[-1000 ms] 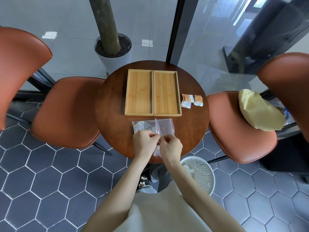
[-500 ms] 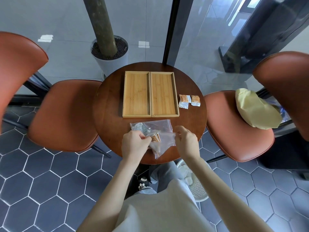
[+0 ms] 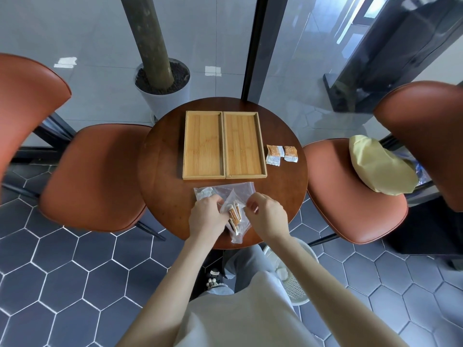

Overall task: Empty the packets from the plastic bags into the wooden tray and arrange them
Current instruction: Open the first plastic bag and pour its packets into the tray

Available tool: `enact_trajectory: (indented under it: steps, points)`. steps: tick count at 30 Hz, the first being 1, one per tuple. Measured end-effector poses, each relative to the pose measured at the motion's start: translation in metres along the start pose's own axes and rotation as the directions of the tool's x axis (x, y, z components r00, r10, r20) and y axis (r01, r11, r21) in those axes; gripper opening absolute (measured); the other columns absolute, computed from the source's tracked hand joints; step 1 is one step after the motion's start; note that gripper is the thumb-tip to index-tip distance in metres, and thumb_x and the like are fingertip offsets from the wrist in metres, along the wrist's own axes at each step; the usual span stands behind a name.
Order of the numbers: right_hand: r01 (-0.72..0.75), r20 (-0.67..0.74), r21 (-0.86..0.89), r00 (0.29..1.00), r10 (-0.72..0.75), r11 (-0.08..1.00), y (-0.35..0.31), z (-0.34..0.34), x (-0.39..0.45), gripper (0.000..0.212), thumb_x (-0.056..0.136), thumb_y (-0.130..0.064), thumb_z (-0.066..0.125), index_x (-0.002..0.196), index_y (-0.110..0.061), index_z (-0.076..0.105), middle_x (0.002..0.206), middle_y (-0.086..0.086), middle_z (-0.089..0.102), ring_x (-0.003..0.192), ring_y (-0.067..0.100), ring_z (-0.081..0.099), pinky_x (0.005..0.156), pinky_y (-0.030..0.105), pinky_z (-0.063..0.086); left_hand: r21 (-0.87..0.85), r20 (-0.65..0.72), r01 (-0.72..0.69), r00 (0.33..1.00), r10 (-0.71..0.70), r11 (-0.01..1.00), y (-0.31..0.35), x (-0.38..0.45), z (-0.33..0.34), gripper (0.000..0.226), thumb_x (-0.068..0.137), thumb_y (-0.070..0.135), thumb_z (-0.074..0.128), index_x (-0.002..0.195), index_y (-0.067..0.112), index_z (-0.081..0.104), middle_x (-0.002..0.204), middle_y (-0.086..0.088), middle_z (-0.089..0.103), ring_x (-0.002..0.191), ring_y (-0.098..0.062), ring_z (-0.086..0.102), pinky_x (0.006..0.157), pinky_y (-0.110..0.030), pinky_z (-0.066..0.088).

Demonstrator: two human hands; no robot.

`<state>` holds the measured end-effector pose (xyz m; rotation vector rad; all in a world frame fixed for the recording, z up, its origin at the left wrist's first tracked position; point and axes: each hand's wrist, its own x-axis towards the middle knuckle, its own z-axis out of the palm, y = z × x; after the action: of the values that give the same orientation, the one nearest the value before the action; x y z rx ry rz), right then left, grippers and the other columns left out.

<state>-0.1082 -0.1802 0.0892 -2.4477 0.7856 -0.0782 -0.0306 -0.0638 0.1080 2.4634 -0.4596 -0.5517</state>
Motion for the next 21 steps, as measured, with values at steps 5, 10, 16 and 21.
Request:
enact_trajectory:
  steps: [5,10,16,21]
  points:
    - [-0.016,-0.057,-0.11,0.998,0.01,0.994,0.018,-0.011,0.01,0.028,0.087,-0.005,0.053,0.109,-0.015,0.066,0.111,0.007,0.068,0.097,0.027,0.062,0.075,0.039,0.055,-0.004,-0.042,0.015,0.999,-0.016,1.0,-0.01,0.008,-0.01,0.026,0.077,0.006,0.068,0.103,0.01,0.068,0.1,-0.008,0.072,0.089,-0.022,0.066,0.072,-0.028,0.053]
    - [-0.103,0.047,0.137,0.994,0.097,0.985,0.021,-0.012,0.009,0.028,0.087,0.003,0.049,0.103,-0.006,0.07,0.102,0.009,0.072,0.081,0.02,0.066,0.064,0.02,0.054,-0.032,0.025,-0.053,0.998,0.053,0.998,0.001,0.01,-0.008,0.023,0.079,0.009,0.069,0.102,0.008,0.07,0.099,-0.009,0.073,0.085,-0.019,0.068,0.069,-0.023,0.052]
    - [-0.483,0.309,0.728,0.865,0.395,0.487,0.036,-0.019,0.006,0.019,0.089,-0.016,0.051,0.093,-0.014,0.07,0.094,0.002,0.069,0.088,0.017,0.063,0.068,0.019,0.052,-0.129,0.106,-0.078,0.99,0.092,0.989,0.023,0.008,-0.013,0.022,0.08,0.003,0.066,0.102,0.003,0.069,0.097,-0.015,0.073,0.076,-0.022,0.071,0.074,-0.036,0.059]
    - [-0.558,0.478,0.823,0.781,0.402,0.106,0.05,0.0,0.001,0.023,0.096,-0.016,0.041,0.098,-0.007,0.062,0.088,0.008,0.067,0.079,0.018,0.066,0.072,0.03,0.055,-0.157,0.117,-0.124,0.983,0.143,0.98,0.047,0.007,-0.037,0.019,0.08,0.004,0.066,0.098,0.004,0.069,0.083,-0.011,0.073,0.06,-0.015,0.07,0.058,-0.025,0.059]
